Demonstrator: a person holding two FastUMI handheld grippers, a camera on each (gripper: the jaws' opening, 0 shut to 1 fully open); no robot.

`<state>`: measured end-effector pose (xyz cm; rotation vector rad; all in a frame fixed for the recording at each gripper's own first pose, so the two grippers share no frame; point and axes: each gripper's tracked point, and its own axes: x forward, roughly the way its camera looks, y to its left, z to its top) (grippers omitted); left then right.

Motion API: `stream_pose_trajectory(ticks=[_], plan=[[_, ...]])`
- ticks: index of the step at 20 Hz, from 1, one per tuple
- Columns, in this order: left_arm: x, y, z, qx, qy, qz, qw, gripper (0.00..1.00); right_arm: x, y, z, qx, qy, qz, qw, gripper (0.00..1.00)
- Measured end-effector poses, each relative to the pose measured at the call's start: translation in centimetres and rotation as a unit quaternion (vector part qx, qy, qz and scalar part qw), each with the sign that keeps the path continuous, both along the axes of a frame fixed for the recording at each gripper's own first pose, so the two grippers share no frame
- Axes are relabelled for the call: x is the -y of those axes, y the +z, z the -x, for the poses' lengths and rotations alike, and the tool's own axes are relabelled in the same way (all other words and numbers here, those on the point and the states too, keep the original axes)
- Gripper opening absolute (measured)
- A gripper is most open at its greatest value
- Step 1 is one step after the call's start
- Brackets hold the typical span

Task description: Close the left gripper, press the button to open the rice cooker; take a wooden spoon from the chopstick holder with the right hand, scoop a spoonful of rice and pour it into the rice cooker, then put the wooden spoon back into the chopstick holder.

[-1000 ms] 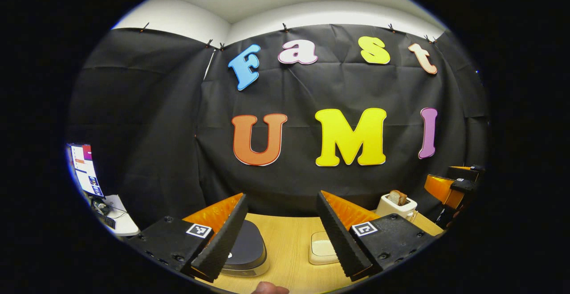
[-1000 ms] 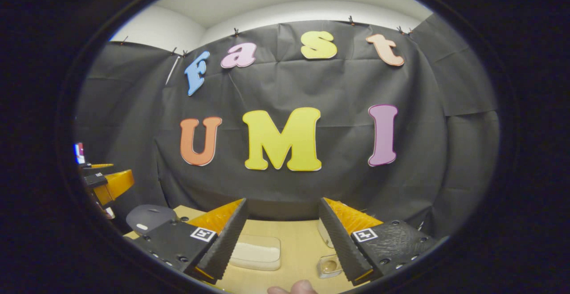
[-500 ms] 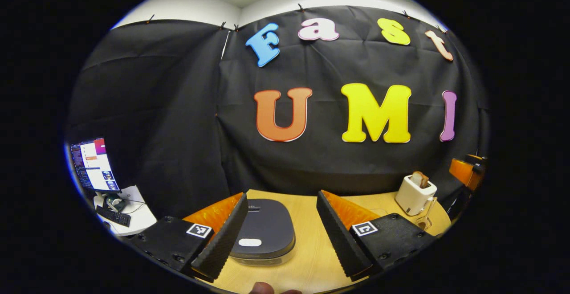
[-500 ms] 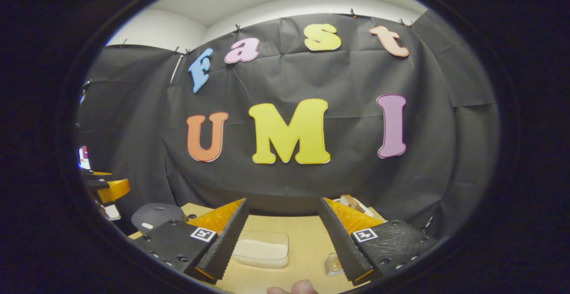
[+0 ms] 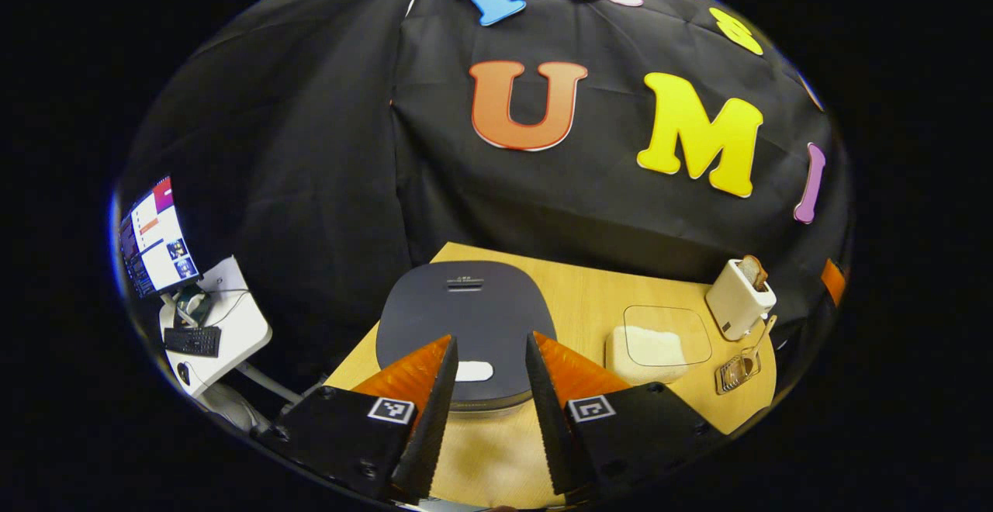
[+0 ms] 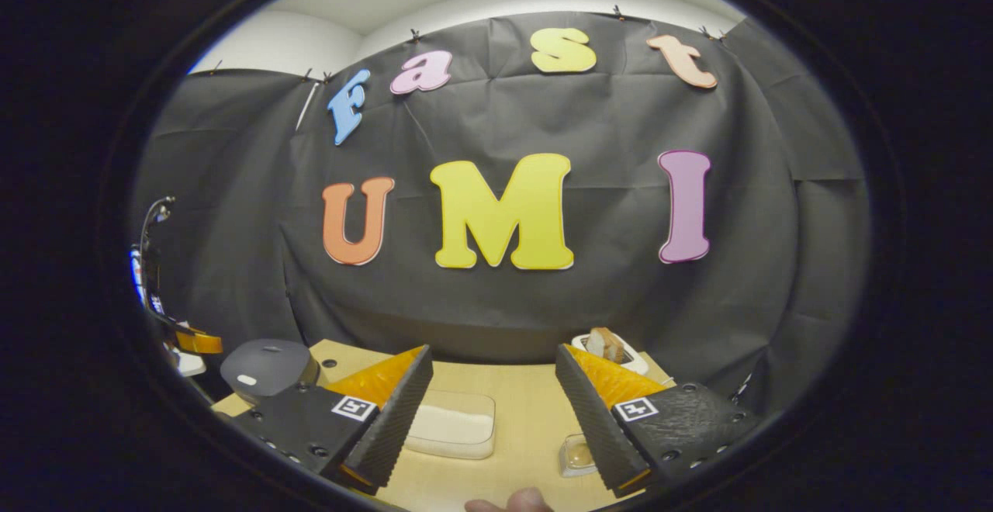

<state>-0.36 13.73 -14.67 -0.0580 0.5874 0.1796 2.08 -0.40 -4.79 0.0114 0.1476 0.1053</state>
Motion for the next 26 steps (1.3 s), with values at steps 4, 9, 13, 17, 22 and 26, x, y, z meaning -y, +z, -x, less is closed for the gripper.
stream_pose_trajectory(ticks=[4,9,13,17,22,26], plan=[[-1.1,-3.4,-0.3,-0.063,-0.002,0.032,0.998,0.33,1.2,-0.9,0.0,-0.01,-0.01,0.005,1.0,0.95],[-1.1,-5.8,-1.3,-0.116,-0.022,0.05,0.992,0.12,2.5,-1.7,0.1,-0.022,-0.024,0.004,0.999,0.95],[-1.2,-7.1,-2.1,-0.14,-0.025,0.054,0.988,0.03,3.1,-1.9,0.1,-0.024,-0.03,0.007,0.999,0.95],[-1.0,-8.1,-2.4,-0.156,-0.022,0.061,0.986,0.03,4.0,-2.6,0.1,-0.032,-0.039,0.008,0.999,0.95],[-1.1,-8.7,-2.3,-0.147,-0.019,0.073,0.986,0.03,4.6,-3.4,0.0,-0.045,-0.047,0.009,0.998,0.95],[-1.1,-9.3,-2.3,-0.148,-0.019,0.082,0.985,0.03,3.5,-4.4,0.0,-0.061,-0.038,0.005,0.997,0.95]])
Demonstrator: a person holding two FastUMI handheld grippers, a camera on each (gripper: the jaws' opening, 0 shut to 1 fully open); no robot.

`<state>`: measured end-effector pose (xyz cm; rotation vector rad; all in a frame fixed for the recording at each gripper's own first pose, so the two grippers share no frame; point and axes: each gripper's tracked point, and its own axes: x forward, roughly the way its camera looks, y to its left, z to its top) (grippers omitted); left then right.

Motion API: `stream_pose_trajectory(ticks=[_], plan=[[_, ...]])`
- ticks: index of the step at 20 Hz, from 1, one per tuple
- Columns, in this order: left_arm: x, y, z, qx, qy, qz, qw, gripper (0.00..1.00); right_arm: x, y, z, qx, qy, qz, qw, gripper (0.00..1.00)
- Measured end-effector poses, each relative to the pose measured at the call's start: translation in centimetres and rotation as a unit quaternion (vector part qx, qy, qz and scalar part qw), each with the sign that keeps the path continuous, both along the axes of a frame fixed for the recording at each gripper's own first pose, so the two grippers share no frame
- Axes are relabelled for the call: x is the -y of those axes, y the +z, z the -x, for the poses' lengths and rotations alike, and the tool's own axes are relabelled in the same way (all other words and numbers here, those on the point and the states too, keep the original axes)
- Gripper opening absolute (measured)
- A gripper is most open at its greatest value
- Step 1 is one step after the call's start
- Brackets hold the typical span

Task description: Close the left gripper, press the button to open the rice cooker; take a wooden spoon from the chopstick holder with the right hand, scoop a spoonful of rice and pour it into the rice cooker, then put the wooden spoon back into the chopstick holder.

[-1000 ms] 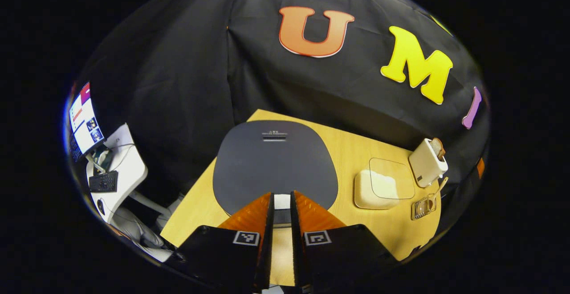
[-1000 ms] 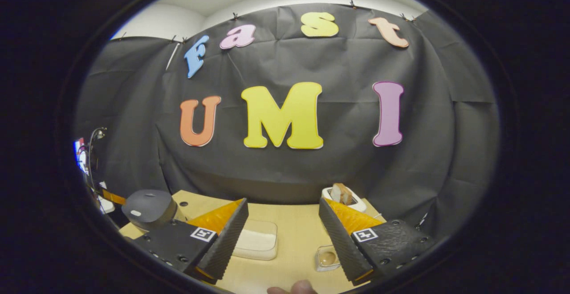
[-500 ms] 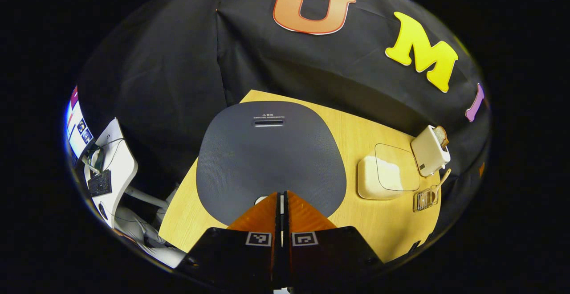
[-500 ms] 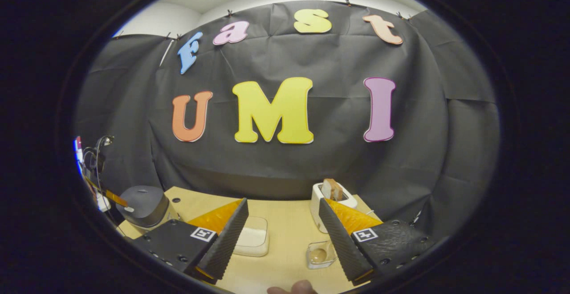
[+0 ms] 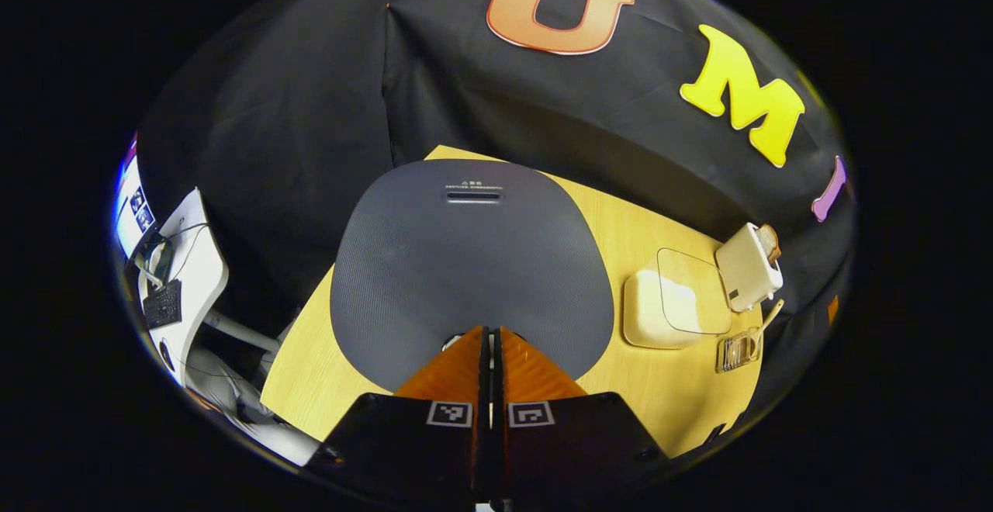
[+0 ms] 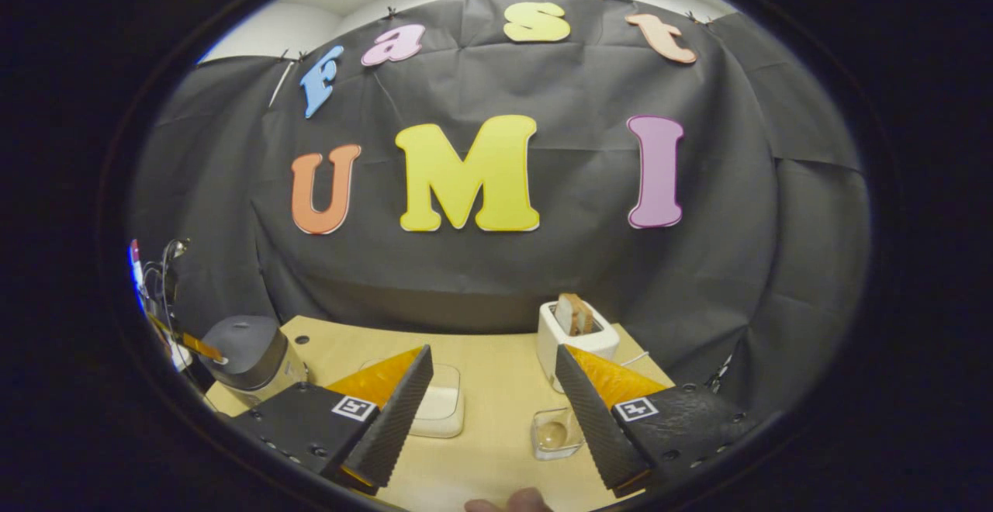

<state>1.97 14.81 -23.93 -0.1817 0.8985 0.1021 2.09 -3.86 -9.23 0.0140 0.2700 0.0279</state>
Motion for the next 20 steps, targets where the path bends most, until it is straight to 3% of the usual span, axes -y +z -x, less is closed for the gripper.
stream_pose_trajectory(ticks=[2,3,5,9,12,14,20], plan=[[0.0,0.5,-0.2,0.014,0.009,0.0,1.0,0.03,-0.4,0.4,0.2,0.004,0.005,0.002,1.0,0.96],[-0.1,1.5,-0.1,0.026,0.017,-0.006,0.999,0.09,-0.5,0.7,0.3,0.008,0.008,0.006,1.0,0.96],[-0.7,3.0,-0.7,0.06,0.026,-0.036,0.997,0.03,-0.6,1.7,0.4,0.023,0.01,0.013,1.0,0.95],[0.2,11.3,-3.5,0.2,0.009,-0.066,0.978,0.11,-0.9,1.9,0.7,0.025,0.009,0.008,1.0,0.95],[0.7,15.3,-4.1,0.249,0.004,-0.089,0.964,0.64,-0.8,2.3,0.8,0.028,0.009,0.009,1.0,0.95],[1.1,16.1,-3.6,0.258,0.016,-0.09,0.962,0.99,-0.1,2.8,1.0,0.035,0.004,0.011,0.999,0.95],[4.2,18.1,-1.4,0.311,0.014,-0.086,0.946,0.99,3.5,1.9,1.2,0.027,-0.02,0.014,0.999,0.95]])
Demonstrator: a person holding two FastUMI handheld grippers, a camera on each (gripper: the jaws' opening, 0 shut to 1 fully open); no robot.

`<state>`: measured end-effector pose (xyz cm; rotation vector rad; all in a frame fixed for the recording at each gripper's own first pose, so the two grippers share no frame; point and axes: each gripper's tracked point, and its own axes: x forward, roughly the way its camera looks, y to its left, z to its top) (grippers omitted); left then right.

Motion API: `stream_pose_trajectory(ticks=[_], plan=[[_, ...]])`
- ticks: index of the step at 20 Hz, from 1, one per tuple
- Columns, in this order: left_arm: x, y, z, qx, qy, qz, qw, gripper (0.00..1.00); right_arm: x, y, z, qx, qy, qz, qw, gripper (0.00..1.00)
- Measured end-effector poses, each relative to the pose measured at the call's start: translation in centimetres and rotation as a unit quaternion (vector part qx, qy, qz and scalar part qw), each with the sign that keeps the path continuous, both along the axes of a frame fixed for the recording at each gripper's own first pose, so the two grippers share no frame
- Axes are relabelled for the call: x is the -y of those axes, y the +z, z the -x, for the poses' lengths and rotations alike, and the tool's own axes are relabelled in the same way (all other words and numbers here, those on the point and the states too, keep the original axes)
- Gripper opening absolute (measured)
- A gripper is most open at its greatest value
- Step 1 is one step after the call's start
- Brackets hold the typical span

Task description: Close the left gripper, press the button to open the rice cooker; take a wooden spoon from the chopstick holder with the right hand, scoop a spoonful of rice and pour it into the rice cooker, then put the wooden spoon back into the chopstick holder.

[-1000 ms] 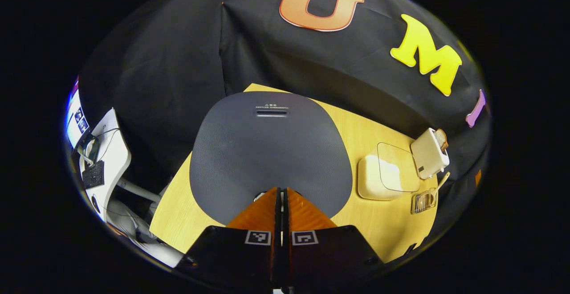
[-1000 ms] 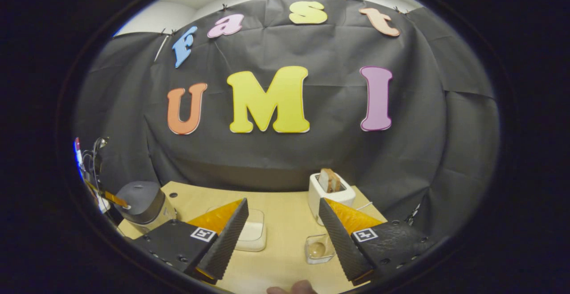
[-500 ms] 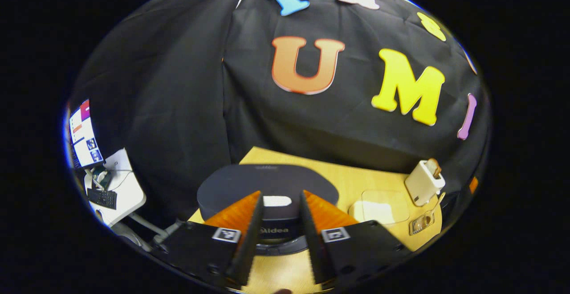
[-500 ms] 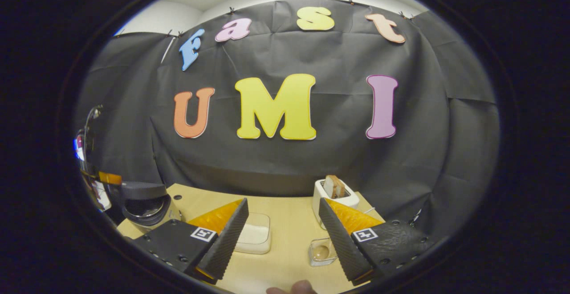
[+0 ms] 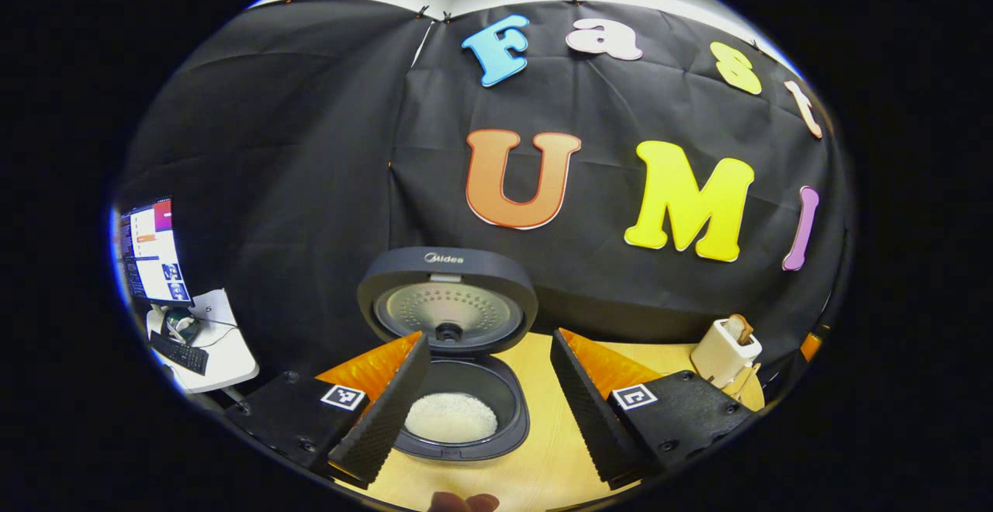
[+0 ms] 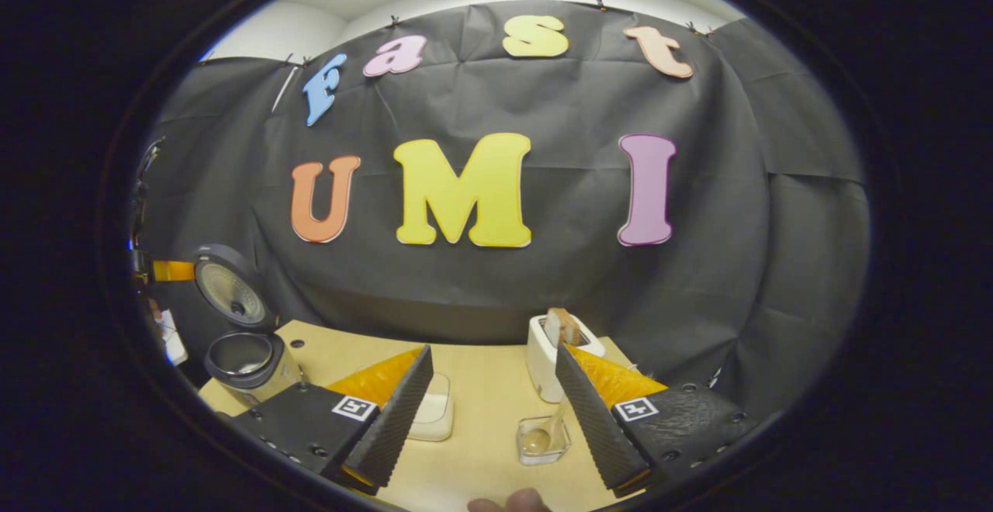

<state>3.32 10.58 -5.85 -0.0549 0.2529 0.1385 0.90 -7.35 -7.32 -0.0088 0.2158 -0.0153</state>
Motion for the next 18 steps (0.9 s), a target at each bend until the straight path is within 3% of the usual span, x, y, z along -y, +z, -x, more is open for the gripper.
stream_pose_trajectory(ticks=[10,18], plan=[[9.5,-0.3,0.2,0.024,-0.07,-0.026,0.997,0.99,5.0,-5.2,-0.2,-0.064,-0.004,-0.009,0.998,0.95],[14.3,-0.7,-0.3,0.013,-0.096,-0.025,0.995,0.99,8.7,-13.9,-6.0,-0.15,0.008,-0.042,0.988,0.95]])
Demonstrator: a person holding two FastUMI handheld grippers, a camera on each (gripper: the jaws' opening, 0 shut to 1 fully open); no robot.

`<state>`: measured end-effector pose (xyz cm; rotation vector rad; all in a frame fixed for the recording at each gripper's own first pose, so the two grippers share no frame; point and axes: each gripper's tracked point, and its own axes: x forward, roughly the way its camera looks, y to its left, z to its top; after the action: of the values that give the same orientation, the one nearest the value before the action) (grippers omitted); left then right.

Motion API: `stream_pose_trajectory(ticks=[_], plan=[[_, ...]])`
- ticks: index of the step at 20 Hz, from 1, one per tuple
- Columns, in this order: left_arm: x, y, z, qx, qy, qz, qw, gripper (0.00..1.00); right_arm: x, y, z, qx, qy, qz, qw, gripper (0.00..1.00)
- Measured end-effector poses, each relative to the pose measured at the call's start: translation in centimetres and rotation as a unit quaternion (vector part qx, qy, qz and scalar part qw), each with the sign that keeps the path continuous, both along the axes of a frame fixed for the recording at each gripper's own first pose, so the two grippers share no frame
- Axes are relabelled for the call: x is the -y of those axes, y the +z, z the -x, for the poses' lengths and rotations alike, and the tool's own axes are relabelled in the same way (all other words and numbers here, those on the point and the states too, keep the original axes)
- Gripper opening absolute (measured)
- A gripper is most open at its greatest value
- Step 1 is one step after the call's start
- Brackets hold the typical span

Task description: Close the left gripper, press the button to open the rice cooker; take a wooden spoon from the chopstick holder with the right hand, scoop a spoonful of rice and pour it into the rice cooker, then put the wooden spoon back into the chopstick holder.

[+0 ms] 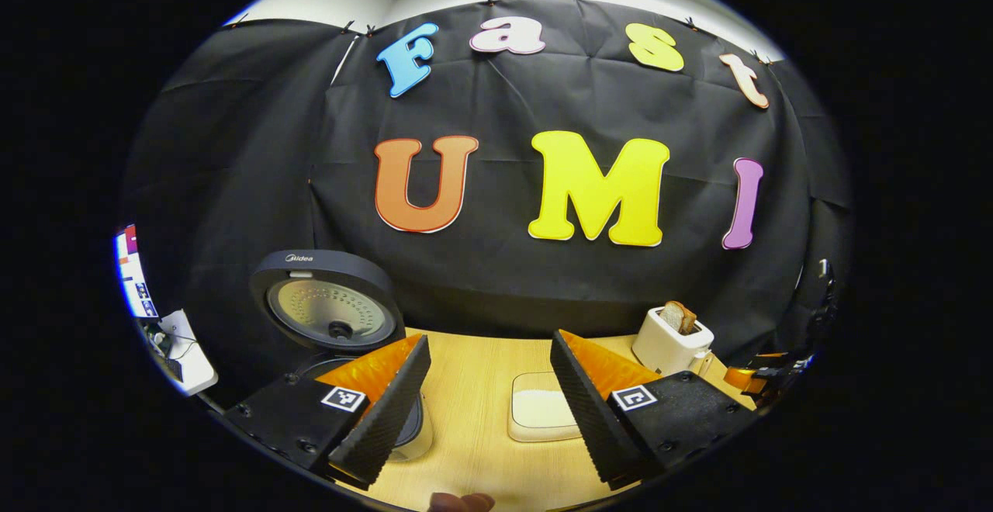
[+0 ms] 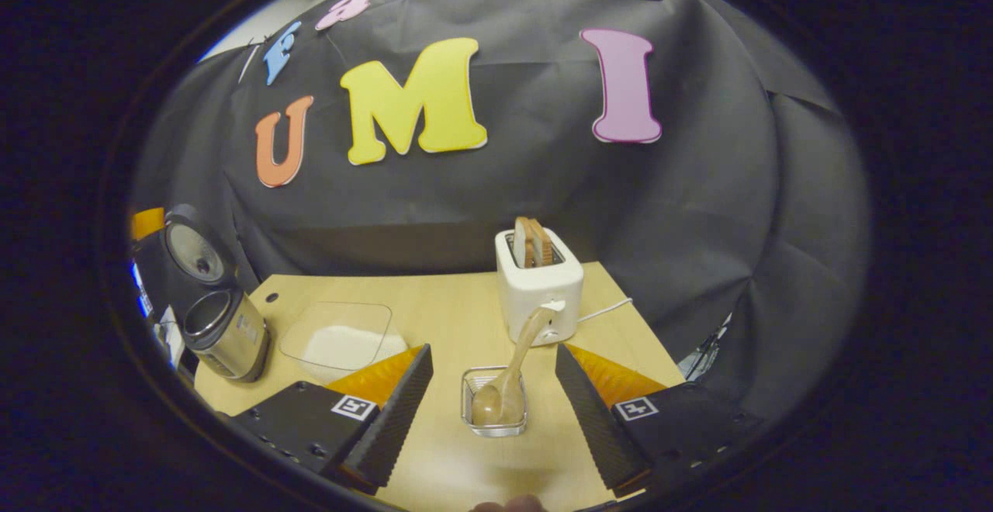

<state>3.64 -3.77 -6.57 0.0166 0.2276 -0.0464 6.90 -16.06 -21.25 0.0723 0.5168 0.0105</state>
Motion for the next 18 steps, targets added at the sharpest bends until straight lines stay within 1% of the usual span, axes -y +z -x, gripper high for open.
stream_pose_trajectory(ticks=[2,3,4,5,6,7,8,9,10,12,13,14,16,17,18], plan=[[0.9,0.2,-0.1,0.001,0.0,-0.002,1.0,0.99,0.6,-2.3,-2.0,-0.02,0.002,-0.016,1.0,0.95],[1.5,0.1,-0.1,-0.001,-0.001,-0.002,1.0,0.99,0.9,-3.6,-3.0,-0.03,0.003,-0.02,0.999,0.99],[2.2,0.0,-0.2,-0.006,-0.002,-0.001,1.0,0.99,1.1,-4.8,-4.0,-0.04,0.005,-0.027,0.999,0.96],[2.6,-0.1,-0.2,-0.007,-0.003,-0.002,1.0,0.99,1.4,-6.2,-4.8,-0.049,0.005,-0.033,0.998,0.96],[3.0,0.0,-0.2,-0.009,-0.002,-0.004,1.0,0.99,1.5,-7.3,-5.7,-0.059,0.004,-0.041,0.997,0.93],[3.2,-0.1,-0.4,-0.009,0.001,-0.005,1.0,0.99,1.7,-8.3,-6.3,-0.068,0.001,-0.052,0.996,0.96],[3.6,-0.3,-0.4,-0.012,0.002,-0.005,1.0,0.99,1.7,-9.1,-7.1,-0.075,-0.001,-0.067,0.995,0.96],[4.0,-0.4,-0.2,-0.015,0.002,-0.006,1.0,0.99,1.7,-9.9,-7.8,-0.081,-0.006,-0.081,0.993,0.96],[4.4,-0.5,-0.1,-0.019,0.002,-0.01,1.0,0.99,1.6,-10.6,-8.4,-0.087,-0.009,-0.09,0.992,0.93],[4.7,-0.9,0.2,-0.025,0.0,-0.019,1.0,0.99,1.5,-12.2,-9.3,-0.104,-0.014,-0.103,0.989,0.92],[4.8,-1.1,0.1,-0.027,0.001,-0.022,0.999,0.99,1.3,-12.8,-9.5,-0.111,-0.015,-0.106,0.988,0.96],[4.8,-1.1,0.0,-0.027,0.005,-0.023,0.999,0.99,1.1,-13.3,-9.8,-0.115,-0.016,-0.109,0.987,0.95],[4.4,-1.1,0.1,-0.028,0.013,-0.027,0.999,0.99,0.6,-13.9,-10.3,-0.122,-0.012,-0.116,0.986,0.86],[4.3,-1.2,0.0,-0.029,0.016,-0.03,0.999,0.99,0.3,-14.1,-10.3,-0.127,-0.01,-0.124,0.984,0.72],[4.2,-1.2,0.0,-0.03,0.018,-0.031,0.999,0.99,0.0,-14.1,-10.6,-0.129,-0.012,-0.132,0.983,0.62]])
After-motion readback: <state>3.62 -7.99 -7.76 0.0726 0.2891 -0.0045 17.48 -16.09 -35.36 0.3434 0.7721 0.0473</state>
